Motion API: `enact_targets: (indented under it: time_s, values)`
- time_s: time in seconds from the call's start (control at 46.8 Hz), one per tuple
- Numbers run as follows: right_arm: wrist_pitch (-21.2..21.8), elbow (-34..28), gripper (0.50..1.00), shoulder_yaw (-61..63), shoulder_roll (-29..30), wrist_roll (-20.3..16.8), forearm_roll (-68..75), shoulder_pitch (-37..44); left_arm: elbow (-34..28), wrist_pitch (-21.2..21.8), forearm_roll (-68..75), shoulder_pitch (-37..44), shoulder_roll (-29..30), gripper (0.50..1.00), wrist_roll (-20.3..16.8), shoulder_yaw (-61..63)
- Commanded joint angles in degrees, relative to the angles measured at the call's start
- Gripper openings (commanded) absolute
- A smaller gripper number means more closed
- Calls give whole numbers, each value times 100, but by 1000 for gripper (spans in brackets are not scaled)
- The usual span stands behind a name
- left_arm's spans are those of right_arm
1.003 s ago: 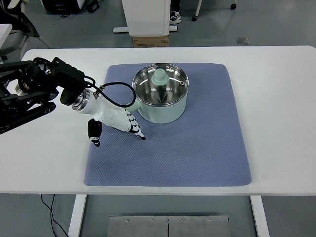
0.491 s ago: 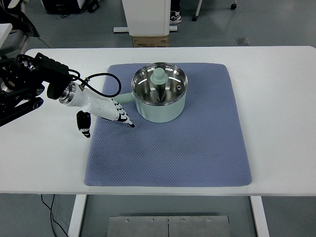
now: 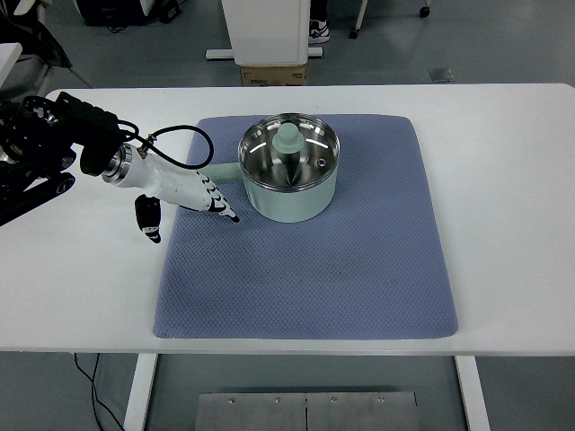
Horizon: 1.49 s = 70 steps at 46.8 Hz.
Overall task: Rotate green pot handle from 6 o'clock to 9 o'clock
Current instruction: 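Lift the left hand up and away from the saucepan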
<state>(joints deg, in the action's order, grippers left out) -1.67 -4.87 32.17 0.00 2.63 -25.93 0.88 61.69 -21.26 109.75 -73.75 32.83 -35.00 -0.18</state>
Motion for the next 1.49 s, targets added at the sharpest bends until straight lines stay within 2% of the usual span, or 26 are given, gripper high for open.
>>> enact_targets:
  time_s: [0.0,0.32,0.918,1.195,1.302,1.473]
  values:
    - [0,4,1000,0,0,0,0,0,1,7,2,36,13,1000,0,0]
    - [0,4,1000,0,0,0,0,0,-87,16,-120,27,30,1000,0,-18]
    - [0,4,1000,0,0,0,0,0,-87,-72,-1746,-262,92,1000,0,-44]
    - [0,4,1000,0,0,0,0,0,-87,-63,-2019,-570,487,1000,0,-79]
    - [0,4,1000,0,0,0,0,0,-87,-63,-2598,-693,733,1000,0,-88]
    - [0,4,1000,0,0,0,0,0,-104,-54,-3653,-755,803,1000,0,-123]
